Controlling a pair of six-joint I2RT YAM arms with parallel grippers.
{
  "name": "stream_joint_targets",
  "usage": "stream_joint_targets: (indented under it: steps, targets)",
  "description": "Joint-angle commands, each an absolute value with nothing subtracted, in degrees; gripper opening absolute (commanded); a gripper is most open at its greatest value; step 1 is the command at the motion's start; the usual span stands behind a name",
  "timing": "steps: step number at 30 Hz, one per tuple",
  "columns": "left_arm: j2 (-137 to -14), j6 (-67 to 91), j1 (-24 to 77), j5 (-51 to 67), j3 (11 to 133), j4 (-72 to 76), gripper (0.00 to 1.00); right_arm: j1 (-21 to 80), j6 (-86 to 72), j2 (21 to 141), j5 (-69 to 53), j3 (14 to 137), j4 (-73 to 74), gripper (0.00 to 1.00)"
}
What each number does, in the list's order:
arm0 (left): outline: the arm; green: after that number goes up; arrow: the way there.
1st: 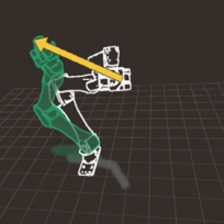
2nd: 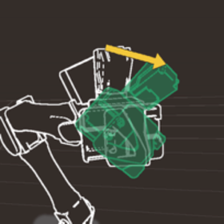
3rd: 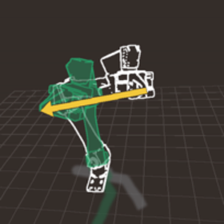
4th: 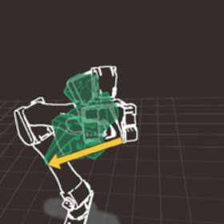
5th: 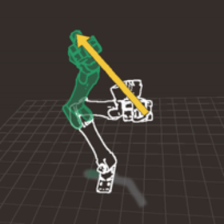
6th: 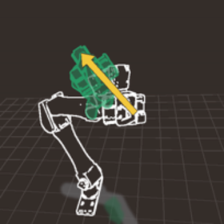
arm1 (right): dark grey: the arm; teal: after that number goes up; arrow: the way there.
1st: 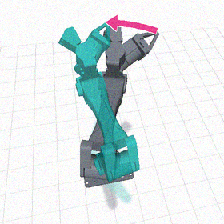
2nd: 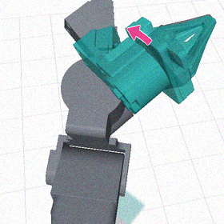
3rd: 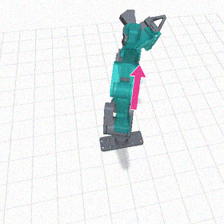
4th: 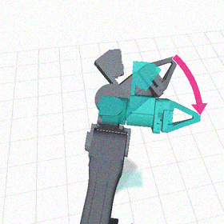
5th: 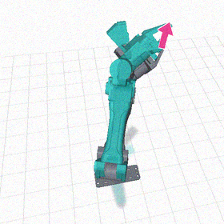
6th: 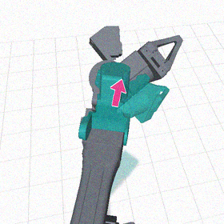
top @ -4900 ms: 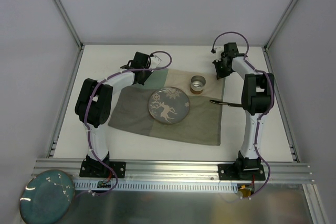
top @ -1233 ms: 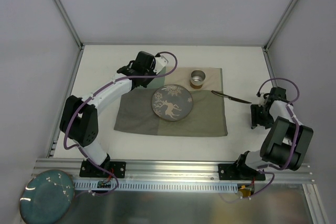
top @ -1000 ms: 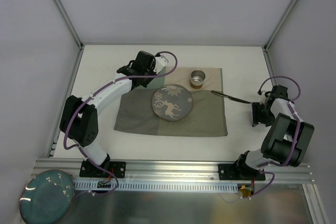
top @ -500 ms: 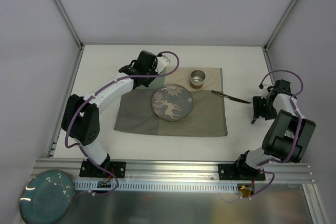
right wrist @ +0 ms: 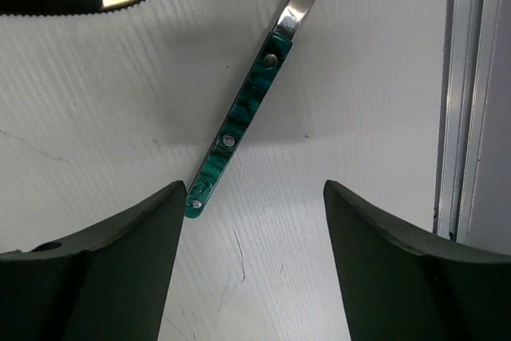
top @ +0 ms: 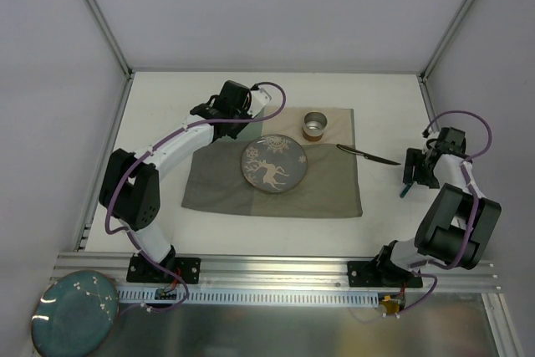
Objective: Set the dinner table for one person
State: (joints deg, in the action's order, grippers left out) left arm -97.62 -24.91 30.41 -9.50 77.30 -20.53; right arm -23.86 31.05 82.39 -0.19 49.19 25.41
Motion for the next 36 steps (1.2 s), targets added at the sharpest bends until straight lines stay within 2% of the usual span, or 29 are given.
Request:
stream_joint_targets:
  steps: [1, 11, 30, 34, 36]
  targets:
    - [-97.82, -24.26, 31.03, -9.84, 79.10, -21.18, 0.25, -24.70, 23.92, 78.84, 2.38, 49.04, 20.66, 0.74]
    - [-97.64, -23.91, 31.02, -8.44, 79.28, -21.01, 0.25, -24.79, 14.24, 81.99, -5.27, 47.81, 19.07, 0.73]
    - [-98.52, -23.73, 31.03, -7.65, 79.19, -21.18, 0.25, -24.52, 13.01, 89.12, -4.04, 48.43, 19.51, 0.72]
    - [-98.88, -23.64, 31.03, -7.56, 79.36, -21.09, 0.25, -24.61, 13.45, 89.12, -4.48, 48.16, 19.51, 0.65]
    - [-98.88, -23.64, 30.94, -7.56, 79.28, -21.18, 0.25, -24.52, 13.62, 89.30, -4.92, 48.08, 19.51, 0.58]
